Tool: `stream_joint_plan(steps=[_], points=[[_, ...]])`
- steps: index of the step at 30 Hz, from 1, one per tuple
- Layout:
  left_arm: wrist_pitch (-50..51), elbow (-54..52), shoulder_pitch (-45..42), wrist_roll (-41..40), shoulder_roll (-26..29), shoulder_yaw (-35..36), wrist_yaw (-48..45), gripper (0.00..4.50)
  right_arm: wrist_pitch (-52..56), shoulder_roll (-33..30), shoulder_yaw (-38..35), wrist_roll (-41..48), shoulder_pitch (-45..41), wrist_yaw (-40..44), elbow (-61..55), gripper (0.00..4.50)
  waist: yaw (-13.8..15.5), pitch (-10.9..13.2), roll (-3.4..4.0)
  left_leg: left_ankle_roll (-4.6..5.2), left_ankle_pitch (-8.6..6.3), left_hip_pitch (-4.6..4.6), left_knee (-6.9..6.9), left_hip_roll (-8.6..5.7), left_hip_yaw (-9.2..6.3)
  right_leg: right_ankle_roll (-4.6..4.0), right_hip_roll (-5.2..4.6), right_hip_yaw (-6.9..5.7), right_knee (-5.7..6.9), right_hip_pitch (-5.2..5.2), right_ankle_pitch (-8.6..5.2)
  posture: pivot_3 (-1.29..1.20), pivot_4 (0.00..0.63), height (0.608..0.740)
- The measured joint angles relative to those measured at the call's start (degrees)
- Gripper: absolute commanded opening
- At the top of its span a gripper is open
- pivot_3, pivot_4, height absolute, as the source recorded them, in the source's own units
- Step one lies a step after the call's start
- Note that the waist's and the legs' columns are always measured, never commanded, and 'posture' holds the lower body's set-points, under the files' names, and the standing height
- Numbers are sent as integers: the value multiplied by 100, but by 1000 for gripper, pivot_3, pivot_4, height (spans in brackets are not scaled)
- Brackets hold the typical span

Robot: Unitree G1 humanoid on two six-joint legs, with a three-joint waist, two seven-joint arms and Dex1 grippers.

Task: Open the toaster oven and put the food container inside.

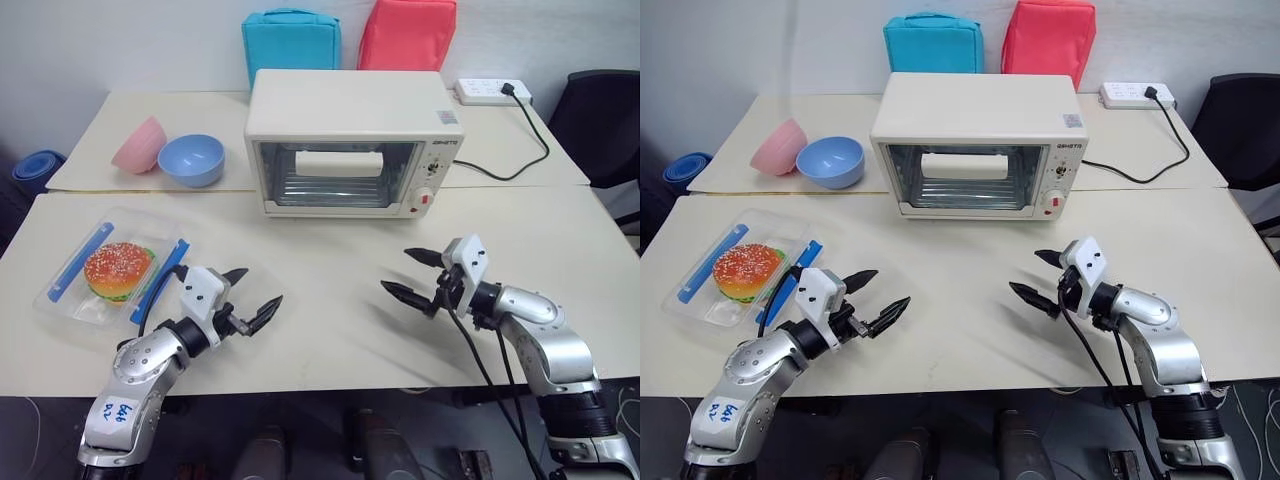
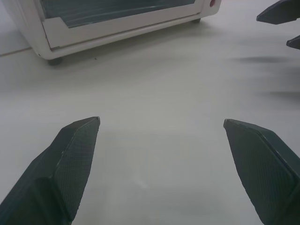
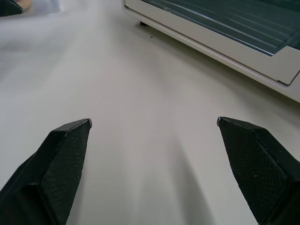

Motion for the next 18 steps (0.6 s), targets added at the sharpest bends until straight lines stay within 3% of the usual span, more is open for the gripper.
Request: stream_joint_plan(steps=[18], points=[[316,59,-196,-339,-26,84,12,4500,39,27,0,12,-142,-44,181,4485,-6,0,0,0,0,0,-2,1,-2,0,-2,4,2,0,0,0,150,740]])
